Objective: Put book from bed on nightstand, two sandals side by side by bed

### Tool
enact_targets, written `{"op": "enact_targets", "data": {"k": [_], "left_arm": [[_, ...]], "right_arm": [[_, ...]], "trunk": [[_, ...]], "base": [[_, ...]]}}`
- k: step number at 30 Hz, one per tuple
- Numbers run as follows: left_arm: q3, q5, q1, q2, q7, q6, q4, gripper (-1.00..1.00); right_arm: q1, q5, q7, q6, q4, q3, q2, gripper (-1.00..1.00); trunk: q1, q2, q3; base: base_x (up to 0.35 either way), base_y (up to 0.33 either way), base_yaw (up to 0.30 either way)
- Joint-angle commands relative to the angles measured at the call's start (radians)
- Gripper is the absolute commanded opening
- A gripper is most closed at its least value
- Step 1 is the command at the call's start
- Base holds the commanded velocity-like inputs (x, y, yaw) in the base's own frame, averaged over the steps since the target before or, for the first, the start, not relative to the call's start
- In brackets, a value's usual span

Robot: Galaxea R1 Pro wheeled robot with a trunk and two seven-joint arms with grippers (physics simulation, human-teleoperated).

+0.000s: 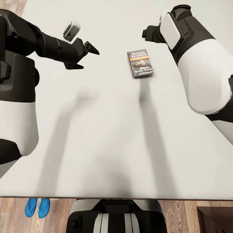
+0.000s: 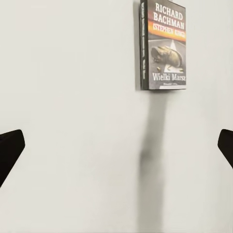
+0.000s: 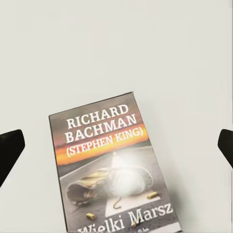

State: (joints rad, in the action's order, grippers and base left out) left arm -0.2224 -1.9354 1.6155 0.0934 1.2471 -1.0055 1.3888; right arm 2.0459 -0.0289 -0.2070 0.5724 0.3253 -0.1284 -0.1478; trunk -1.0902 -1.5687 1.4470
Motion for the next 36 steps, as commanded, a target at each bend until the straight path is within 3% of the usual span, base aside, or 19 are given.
{"op": "enact_targets", "data": {"k": [1,12,15,22,36], "left_arm": [[-0.001,-0.008,0.001,0.000,0.010,-0.004,0.000,1.00],[-0.001,-0.005,-0.002,-0.004,0.014,-0.004,-0.003,1.00],[-0.002,-0.005,-0.003,-0.005,0.016,-0.004,-0.003,1.00],[-0.002,-0.003,-0.005,-0.006,0.017,-0.004,-0.004,1.00],[-0.001,-0.007,-0.003,-0.005,0.021,-0.004,0.011,1.00]], "right_arm": [[0.001,-0.003,-0.012,0.003,0.001,-0.005,-0.001,1.00],[0.025,-0.008,-0.123,-0.002,0.004,-0.006,-0.014,1.00],[0.055,-0.036,-0.150,-0.003,0.003,-0.007,-0.019,1.00],[0.074,-0.096,-0.166,-0.005,0.004,-0.005,-0.020,1.00],[0.077,-0.112,-0.164,-0.005,0.004,-0.004,-0.018,1.00]], "trunk": [[0.000,0.000,0.002],[0.000,0.000,0.019],[0.000,0.000,0.024],[0.000,0.000,0.035],[0.000,0.000,0.056]], "base": [[0.000,0.000,0.000],[0.000,0.000,0.000],[0.000,0.000,0.000],[0.000,0.000,0.000],[0.000,0.000,0.000]]}}
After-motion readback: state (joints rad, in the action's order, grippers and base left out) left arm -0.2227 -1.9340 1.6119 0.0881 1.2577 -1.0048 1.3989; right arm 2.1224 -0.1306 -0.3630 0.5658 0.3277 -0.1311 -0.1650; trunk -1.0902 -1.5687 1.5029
